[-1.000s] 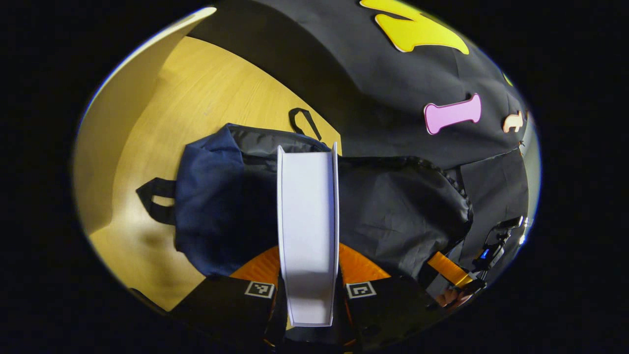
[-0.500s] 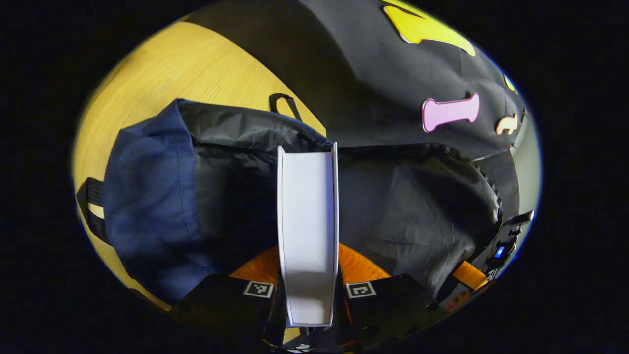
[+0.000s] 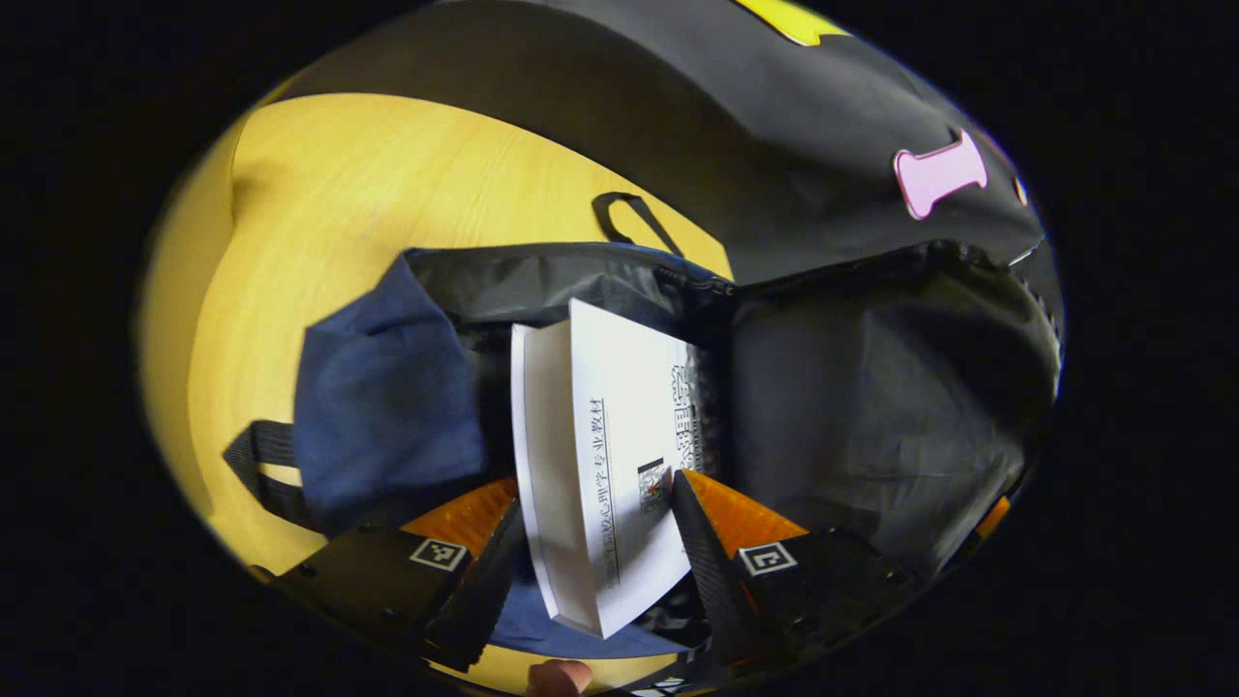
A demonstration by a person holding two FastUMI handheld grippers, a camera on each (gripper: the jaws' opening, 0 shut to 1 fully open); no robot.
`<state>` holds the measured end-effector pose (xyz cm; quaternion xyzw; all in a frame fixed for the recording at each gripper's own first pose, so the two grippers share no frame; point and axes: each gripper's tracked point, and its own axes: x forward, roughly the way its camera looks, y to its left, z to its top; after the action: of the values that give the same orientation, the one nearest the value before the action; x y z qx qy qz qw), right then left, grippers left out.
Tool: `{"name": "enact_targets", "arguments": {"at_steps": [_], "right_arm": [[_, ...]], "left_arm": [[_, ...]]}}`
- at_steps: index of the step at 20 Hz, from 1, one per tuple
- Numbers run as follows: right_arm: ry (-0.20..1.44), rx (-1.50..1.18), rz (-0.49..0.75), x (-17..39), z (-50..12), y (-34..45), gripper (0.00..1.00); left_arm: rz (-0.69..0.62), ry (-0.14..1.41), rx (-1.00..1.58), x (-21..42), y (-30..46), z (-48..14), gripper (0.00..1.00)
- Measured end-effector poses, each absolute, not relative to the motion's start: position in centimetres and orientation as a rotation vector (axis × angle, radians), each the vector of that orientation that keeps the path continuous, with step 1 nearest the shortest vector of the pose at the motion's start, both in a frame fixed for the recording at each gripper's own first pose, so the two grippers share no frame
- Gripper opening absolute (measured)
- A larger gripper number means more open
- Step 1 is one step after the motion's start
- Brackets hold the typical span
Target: Open the schoolbag, grab two books from the bookshelf and put them into the schoolbag.
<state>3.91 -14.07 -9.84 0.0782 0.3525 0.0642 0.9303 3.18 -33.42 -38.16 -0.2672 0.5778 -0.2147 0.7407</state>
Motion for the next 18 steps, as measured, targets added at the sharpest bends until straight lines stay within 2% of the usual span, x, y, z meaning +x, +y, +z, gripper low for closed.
{"name": "enact_targets", "arguments": {"at_steps": [3,4,7,8,9,12,13,18], "right_arm": [[0.723,0.155,0.136,4.1,-9.8,-13.7,0.00],[0.723,0.153,0.137,4.1,-9.9,-13.6,0.03],[0.723,0.144,0.143,4.0,-9.9,-12.9,0.03],[0.723,0.141,0.145,4.0,-10.0,-12.7,0.00],[0.725,0.137,0.146,3.9,-10.0,-12.5,0.00],[0.729,0.128,0.147,3.9,-10.1,-11.9,0.00],[0.730,0.122,0.147,3.8,-10.1,-11.7,0.00],[0.731,0.107,0.146,3.8,-10.1,-10.6,0.01]], "left_arm": [[-0.391,1.238,-0.427,3.7,-30.2,-38.0,0.87],[-0.380,1.213,-0.404,4.1,-29.4,-37.2,0.87],[-0.326,1.105,-0.293,5.2,-26.1,-33.7,0.87],[-0.319,1.077,-0.271,5.3,-25.2,-32.3,0.99],[-0.318,1.055,-0.265,4.9,-24.7,-30.9,0.88],[-0.298,0.963,-0.213,4.7,-22.1,-26.4,0.89],[-0.314,0.924,-0.195,4.7,-21.5,-24.7,0.93],[-0.318,0.750,-0.059,4.1,-16.4,-18.3,0.95]]}}
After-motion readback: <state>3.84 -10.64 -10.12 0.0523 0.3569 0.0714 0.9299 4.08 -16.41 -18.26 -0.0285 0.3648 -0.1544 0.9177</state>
